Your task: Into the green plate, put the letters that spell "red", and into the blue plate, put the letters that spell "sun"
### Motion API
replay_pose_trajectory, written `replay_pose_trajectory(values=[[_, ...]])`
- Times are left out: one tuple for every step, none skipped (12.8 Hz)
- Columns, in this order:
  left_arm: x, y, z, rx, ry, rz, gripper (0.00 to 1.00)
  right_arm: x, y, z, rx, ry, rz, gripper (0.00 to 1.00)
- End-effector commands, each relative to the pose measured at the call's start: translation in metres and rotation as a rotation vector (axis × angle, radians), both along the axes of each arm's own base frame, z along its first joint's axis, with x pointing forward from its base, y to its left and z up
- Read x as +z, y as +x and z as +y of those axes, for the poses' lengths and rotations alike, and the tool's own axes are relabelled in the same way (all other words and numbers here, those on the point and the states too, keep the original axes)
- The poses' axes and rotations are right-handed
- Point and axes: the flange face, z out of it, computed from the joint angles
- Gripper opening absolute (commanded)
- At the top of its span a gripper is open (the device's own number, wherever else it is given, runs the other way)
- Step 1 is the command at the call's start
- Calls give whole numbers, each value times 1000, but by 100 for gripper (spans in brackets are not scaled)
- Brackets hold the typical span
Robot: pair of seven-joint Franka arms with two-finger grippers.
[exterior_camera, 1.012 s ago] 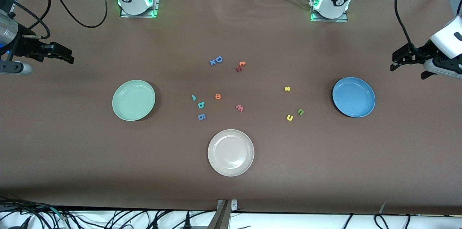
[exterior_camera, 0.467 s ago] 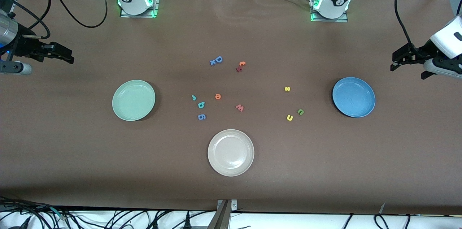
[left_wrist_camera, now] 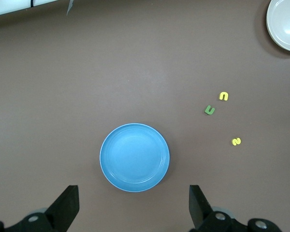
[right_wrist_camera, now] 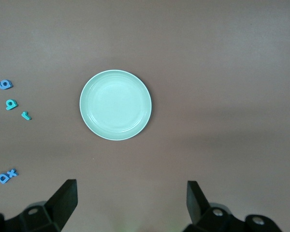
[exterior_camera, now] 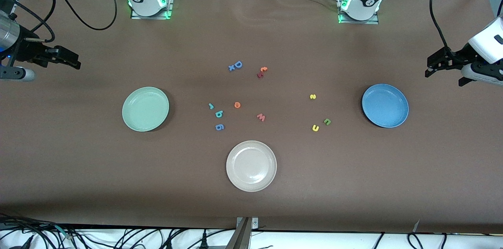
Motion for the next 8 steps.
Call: replay_pose_trajectory(values=[[4,2,1,3,25,-5,100,3,-3,1,11,1,22,100],[4,2,1,3,25,-5,100,-1,-3,8,23,-2,42,100],[4,2,1,4,24,-6,100,-9,-2,19,41,-2,64,100],[4,2,0,2,24,-6,100,-11,0,28,52,0,61,100],[4,2,1,4,24,-6,100,-24,4,52,94,-6,77,100],[4,2,1,4,22,-6,100,-29,5,77,129,-12,80,100],[4,2,1,4,22,-6,100,-33,9,99,97,-20,43,100],[4,2,0,2,22,-6,100,-42,15,121,40,-22,16,100]])
